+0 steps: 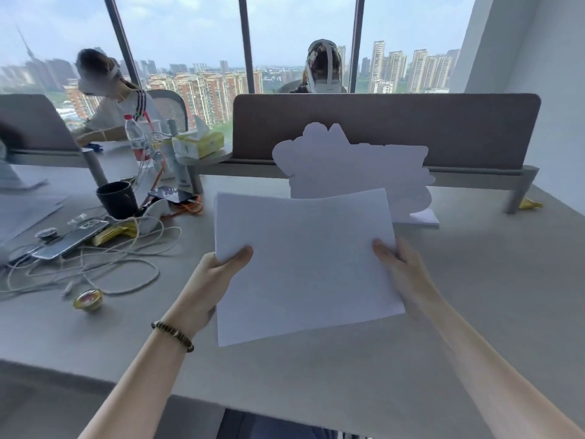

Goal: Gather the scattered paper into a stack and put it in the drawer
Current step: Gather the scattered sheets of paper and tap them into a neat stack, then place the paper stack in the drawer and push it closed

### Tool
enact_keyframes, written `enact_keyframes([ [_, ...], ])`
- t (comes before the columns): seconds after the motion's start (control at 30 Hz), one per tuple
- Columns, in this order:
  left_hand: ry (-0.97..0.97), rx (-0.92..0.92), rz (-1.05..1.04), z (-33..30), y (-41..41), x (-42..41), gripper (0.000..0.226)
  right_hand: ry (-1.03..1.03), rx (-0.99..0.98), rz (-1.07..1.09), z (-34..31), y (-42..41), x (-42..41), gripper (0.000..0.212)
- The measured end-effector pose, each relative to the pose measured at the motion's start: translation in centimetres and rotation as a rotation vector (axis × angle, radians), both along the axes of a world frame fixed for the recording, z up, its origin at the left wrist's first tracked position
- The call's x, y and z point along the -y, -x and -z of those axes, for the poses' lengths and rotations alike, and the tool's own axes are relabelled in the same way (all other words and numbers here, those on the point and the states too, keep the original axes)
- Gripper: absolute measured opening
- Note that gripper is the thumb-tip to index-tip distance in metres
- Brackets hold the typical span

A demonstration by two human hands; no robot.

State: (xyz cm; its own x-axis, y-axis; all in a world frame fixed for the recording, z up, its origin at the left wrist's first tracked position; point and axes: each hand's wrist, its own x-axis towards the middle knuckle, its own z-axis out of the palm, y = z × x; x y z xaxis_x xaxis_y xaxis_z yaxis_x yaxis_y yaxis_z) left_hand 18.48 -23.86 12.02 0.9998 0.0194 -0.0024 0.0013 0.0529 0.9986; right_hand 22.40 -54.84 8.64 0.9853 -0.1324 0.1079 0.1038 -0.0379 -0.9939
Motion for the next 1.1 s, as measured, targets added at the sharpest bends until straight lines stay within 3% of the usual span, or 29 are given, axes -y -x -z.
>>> enact_keyframes([
  [0.3,0.084,-0.052,-0.366,-0.5,7.7,-10.2,0.024,-0.012,-0.070,-0.320,-1.1,-0.7,-13.1,0.024],
  [0.53,0.159,-0.051,-0.601,0.2,13.8,-17.6,0.025,0.013,-0.092,-0.514,-1.0,-0.7,-24.4,0.015],
  [0.67,0.196,-0.070,-0.725,1.4,17.3,-21.5,0.027,0.027,-0.129,-0.652,-0.3,-0.1,-30.8,0.033],
  [1.1,0.133,-0.142,-1.149,5.3,29.1,-31.4,0.026,0.112,-0.163,-1.014,2.0,5.6,-48.4,0.019],
])
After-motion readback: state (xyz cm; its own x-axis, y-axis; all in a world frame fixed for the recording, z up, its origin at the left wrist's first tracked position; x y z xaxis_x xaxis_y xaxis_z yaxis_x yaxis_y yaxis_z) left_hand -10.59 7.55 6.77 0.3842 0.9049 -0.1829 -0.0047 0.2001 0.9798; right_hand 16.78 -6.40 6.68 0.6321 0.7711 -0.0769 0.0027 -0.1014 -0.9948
